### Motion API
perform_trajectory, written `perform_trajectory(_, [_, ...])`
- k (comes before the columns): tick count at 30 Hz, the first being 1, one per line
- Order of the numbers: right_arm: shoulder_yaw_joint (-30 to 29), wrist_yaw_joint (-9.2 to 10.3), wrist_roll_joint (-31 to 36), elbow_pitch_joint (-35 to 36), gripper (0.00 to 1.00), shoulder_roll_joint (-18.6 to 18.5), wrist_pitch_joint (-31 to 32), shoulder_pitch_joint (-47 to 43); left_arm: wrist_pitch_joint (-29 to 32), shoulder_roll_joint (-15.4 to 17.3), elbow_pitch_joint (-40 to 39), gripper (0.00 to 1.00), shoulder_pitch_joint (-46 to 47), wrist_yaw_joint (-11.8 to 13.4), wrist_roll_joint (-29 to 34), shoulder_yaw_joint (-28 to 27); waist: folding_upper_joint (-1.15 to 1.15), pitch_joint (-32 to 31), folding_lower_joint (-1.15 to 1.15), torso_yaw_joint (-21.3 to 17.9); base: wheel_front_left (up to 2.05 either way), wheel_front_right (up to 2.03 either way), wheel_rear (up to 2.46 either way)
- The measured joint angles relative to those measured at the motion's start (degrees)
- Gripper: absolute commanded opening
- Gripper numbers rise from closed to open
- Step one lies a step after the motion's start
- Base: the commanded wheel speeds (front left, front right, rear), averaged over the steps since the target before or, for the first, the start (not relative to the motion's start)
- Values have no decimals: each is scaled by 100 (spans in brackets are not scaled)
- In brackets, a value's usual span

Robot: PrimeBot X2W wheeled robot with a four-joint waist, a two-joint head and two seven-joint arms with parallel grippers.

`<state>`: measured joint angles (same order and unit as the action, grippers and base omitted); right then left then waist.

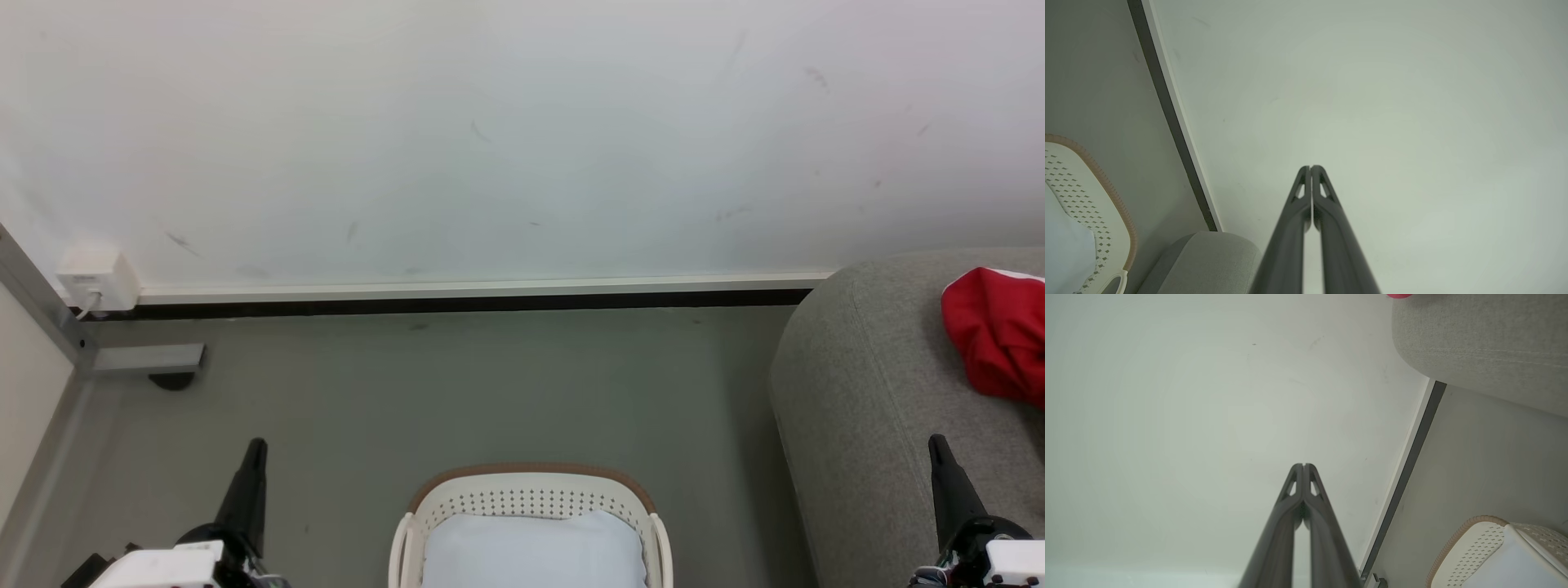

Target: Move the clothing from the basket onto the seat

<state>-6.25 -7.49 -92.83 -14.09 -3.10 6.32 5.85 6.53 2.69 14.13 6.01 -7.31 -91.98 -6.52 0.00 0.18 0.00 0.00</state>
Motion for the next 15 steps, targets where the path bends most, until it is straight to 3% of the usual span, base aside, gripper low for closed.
perform_trajectory(15, [-7, 0, 8, 0, 0, 4, 12, 1, 0, 0, 0, 0, 1, 0, 0, -2, 0, 0, 0, 0, 0, 0, 0])
